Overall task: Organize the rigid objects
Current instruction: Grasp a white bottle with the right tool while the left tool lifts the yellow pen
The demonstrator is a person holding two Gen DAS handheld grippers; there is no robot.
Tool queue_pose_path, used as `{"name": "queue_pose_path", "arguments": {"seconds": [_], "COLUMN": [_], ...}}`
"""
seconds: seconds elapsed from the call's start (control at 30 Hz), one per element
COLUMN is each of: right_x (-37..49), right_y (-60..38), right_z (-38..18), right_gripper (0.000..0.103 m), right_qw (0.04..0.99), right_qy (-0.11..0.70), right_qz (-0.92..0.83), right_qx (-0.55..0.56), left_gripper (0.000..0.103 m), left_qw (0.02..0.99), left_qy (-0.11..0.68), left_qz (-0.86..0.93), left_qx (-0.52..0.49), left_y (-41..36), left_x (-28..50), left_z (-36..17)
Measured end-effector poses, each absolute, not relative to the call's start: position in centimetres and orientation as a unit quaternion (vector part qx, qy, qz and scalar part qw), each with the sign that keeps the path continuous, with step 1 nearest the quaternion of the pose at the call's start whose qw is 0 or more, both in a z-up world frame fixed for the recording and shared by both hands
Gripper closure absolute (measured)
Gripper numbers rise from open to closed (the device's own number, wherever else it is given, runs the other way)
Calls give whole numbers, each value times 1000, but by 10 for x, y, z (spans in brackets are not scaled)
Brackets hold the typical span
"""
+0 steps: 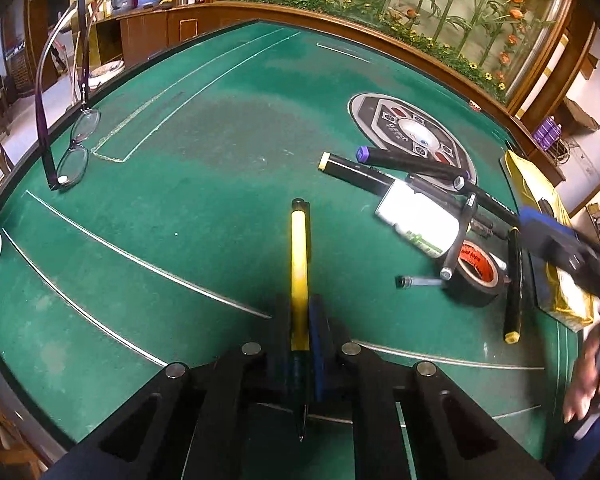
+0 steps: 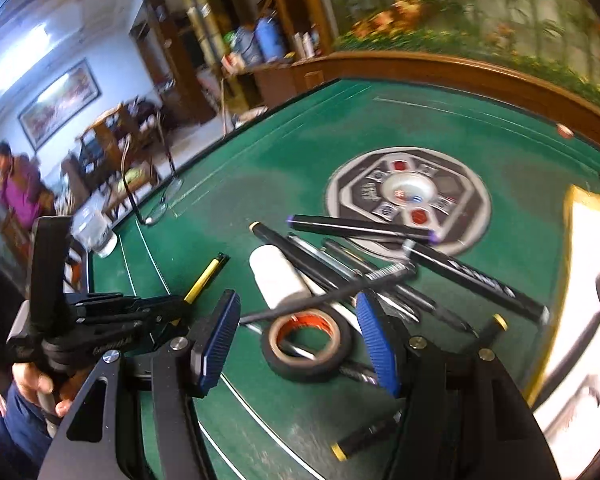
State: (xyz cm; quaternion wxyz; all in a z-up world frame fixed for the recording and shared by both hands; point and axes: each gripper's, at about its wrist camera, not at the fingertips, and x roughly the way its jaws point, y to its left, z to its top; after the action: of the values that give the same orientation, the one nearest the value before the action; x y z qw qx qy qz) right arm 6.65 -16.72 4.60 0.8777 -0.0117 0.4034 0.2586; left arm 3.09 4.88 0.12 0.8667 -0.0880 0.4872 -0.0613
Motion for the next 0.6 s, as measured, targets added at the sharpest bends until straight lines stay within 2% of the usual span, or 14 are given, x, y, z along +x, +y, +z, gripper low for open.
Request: {"name": "queue_pose_path", "arguments": {"seconds": [0.23,0.43,0.5,0.6], "right_x": [102,111,108,107], "right_y": [-116,-95,-88,-81], "right_z": [27,7,4,1], "right_gripper": [43,46,69,70], "right_qw": [839,819,821,827], "right_qy": [458,480,475,476], "right_qz": [270,277,274,258], "right_qx": [-114,-149,-160,-149], "left_gripper": [94,94,94,94], "left_qw": [872,876,877,879], "left_qy": [479,474,472,470], "left_qz": [-57,-56,-55,-52], "left_qx": [-80,-71,-69,-67], "left_y": [47,44,44,43], "left_x": [27,27,29,31], "left_z": [1,1,1,1]}}
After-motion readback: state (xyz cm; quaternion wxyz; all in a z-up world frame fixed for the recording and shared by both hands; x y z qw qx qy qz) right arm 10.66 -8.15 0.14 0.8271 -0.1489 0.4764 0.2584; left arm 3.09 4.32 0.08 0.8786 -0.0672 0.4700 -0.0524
